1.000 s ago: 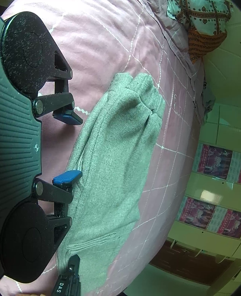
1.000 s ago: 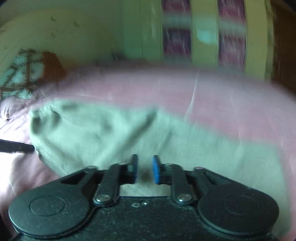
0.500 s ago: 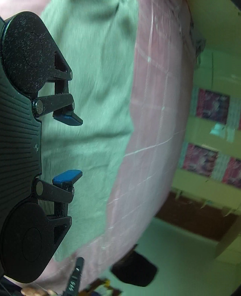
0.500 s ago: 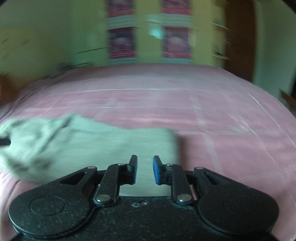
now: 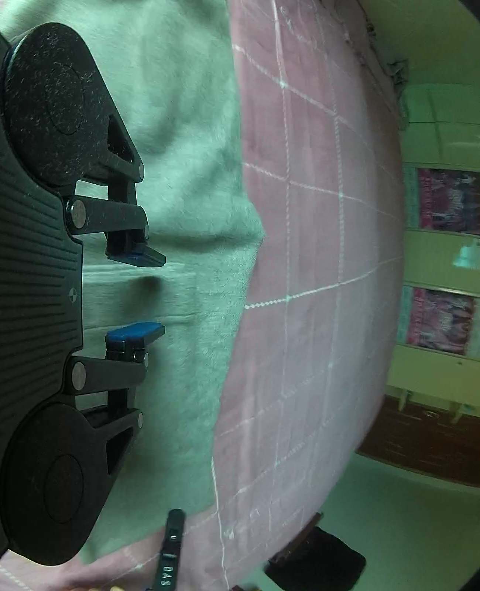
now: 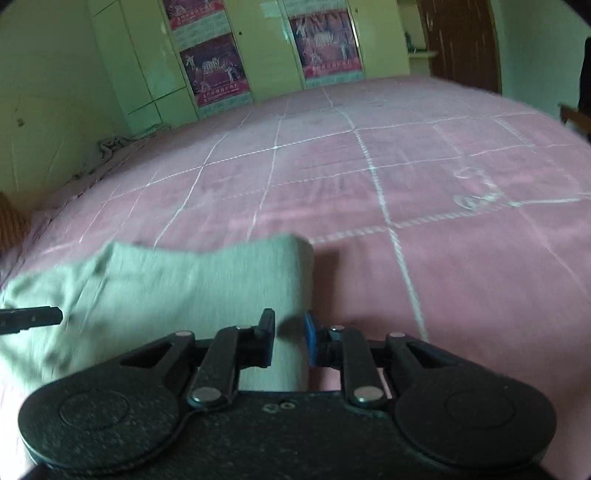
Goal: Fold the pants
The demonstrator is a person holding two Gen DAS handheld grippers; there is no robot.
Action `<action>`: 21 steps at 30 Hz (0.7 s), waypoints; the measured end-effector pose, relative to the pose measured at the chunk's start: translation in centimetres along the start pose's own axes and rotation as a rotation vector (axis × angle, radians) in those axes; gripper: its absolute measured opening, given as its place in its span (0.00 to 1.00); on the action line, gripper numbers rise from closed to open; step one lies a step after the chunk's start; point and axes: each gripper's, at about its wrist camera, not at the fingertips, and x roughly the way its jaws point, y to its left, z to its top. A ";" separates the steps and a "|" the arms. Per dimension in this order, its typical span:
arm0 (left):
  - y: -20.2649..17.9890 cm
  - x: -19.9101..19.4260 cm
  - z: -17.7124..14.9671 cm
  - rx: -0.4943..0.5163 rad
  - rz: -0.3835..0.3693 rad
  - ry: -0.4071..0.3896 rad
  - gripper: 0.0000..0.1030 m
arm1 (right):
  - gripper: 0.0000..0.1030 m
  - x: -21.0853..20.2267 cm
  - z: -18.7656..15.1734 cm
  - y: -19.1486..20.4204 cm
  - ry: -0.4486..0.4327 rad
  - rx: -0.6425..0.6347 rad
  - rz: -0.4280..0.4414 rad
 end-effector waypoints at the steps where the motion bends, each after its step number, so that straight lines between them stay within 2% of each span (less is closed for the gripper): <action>1: -0.1 1.4 0.6 -0.005 0.001 0.036 0.32 | 0.21 1.7 1.1 -0.1 0.021 0.015 -0.020; 2: -0.1 2.9 0.9 -0.005 0.020 0.071 0.37 | 0.22 3.2 2.2 -0.3 0.033 0.033 -0.032; 4: 0.1 4.2 0.9 -0.024 0.022 0.077 0.45 | 0.30 5.7 3.6 -1.0 0.083 0.074 -0.030; 8: -0.3 3.2 -0.3 -0.020 0.014 0.062 0.45 | 0.29 6.5 4.1 -1.8 0.100 0.097 -0.006; 11: -0.2 0.9 -3.7 0.013 -0.008 0.030 0.45 | 0.29 3.9 2.5 -2.0 0.089 0.118 0.015; 13: -0.4 -1.1 -6.2 0.050 -0.007 -0.003 0.46 | 0.28 1.7 -0.4 -1.6 0.108 0.090 0.037; 15: -0.6 -2.9 -8.2 0.050 0.000 -0.031 0.47 | 0.29 -1.4 -4.1 -1.0 0.083 0.026 0.041; 17: -0.9 -3.7 -9.2 0.049 0.009 -0.060 0.47 | 0.29 -4.3 -7.2 -0.9 0.055 0.024 0.065; 19: -0.9 -4.2 -9.3 0.028 0.017 -0.080 0.47 | 0.35 -6.2 -8.4 -1.3 0.023 0.050 0.087; 21: 0.1 -6.0 -9.0 -0.035 -0.021 -0.139 0.47 | 0.44 -7.1 -8.2 -1.8 -0.034 0.082 0.075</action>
